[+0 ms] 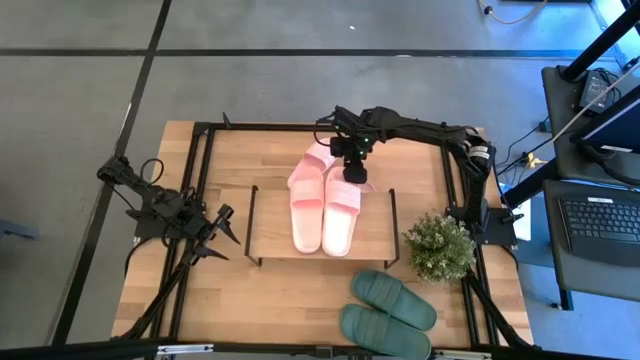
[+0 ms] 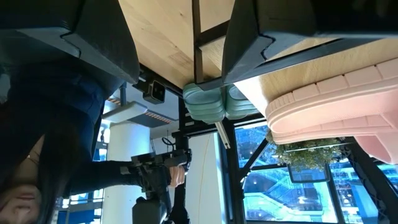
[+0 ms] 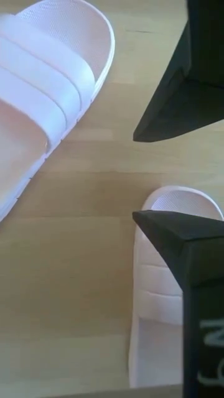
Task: Pick and place slides into the shelf
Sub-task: Adjust the pink slipper on the shelf
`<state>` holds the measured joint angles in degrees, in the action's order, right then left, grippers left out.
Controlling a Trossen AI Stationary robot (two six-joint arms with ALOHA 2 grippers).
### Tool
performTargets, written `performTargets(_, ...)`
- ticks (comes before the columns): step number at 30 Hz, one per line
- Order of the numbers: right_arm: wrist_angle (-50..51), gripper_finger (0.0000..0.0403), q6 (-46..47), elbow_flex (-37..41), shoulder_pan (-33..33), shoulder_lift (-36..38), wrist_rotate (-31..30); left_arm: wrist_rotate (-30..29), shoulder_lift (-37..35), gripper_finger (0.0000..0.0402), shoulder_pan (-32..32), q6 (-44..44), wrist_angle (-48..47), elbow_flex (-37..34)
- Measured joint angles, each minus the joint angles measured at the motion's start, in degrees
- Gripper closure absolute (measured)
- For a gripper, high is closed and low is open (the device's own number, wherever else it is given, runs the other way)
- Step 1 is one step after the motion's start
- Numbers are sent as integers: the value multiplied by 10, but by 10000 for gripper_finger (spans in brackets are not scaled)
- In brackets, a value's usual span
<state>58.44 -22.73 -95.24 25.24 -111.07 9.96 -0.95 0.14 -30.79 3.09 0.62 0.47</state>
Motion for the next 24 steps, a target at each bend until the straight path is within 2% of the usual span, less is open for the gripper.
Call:
performTargets(8,3,212,37,0,0,0,0,0,0,180,0,0,0,0)
performTargets(24,10,212,32,0,1,-1,-2,0,0,180,0,0,0,0)
